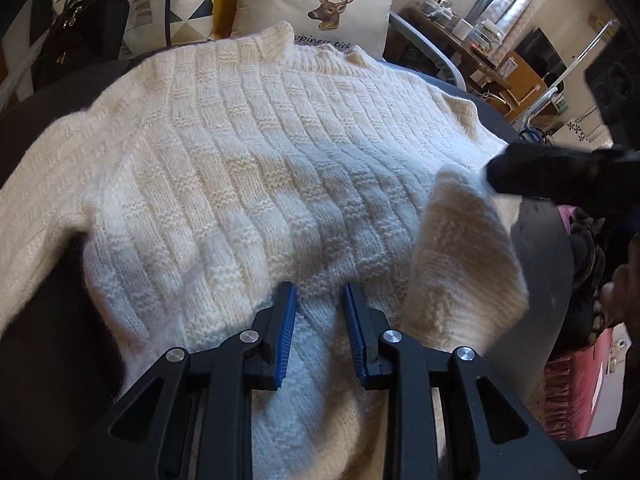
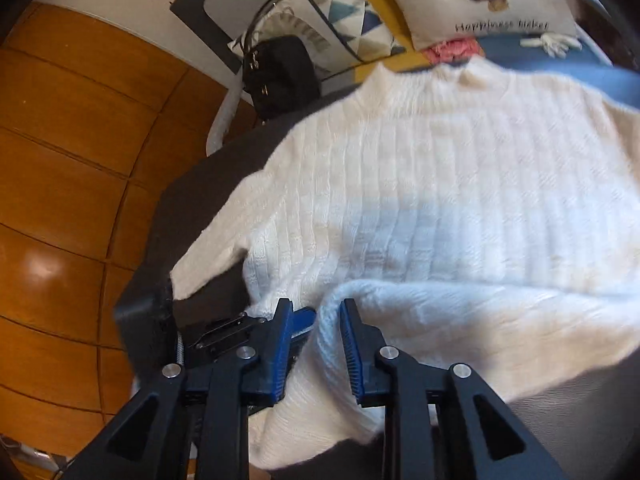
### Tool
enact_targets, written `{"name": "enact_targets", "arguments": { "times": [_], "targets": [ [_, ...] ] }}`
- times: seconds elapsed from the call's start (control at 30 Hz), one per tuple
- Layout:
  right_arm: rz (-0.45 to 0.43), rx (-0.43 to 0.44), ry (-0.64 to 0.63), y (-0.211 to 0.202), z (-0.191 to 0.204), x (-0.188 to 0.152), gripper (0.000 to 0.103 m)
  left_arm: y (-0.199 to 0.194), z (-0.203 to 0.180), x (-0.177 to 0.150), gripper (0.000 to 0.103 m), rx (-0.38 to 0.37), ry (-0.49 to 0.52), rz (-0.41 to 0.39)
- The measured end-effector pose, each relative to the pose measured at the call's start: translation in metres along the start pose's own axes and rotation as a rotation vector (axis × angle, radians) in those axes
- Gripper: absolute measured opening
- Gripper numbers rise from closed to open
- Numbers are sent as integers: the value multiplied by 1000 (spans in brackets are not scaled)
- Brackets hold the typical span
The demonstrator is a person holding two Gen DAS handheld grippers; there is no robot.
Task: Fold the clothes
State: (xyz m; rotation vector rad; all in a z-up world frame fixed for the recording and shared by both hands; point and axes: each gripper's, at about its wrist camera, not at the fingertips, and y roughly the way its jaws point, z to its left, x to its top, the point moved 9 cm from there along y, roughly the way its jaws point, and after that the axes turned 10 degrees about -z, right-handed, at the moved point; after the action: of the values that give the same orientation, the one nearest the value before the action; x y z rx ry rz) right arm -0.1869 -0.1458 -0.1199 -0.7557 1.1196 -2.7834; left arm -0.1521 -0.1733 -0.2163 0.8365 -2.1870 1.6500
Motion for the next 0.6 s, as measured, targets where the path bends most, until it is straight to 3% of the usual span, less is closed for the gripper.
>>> {"name": "enact_targets", "arguments": {
  "times": [0.07,0.23,0.37,0.5,0.6],
  "targets": [
    [-53,24,5,-22,-1,3,25,1,1,0,28,-4,-1,2],
    [-153,24,136,-57,-40,-38,25,2,2,1,28,-11,-3,9],
    [-158,-54,231,-41,-84,-92,28,3,3,3,28,-17,-9,15],
    [-208,-5,319,-24,-94,-100,28,2,1,1,28,-11,-4,10],
    [-195,53,386,-6,-89,-96,28,1,1,1,28,-8,3,2]
  ]
}}
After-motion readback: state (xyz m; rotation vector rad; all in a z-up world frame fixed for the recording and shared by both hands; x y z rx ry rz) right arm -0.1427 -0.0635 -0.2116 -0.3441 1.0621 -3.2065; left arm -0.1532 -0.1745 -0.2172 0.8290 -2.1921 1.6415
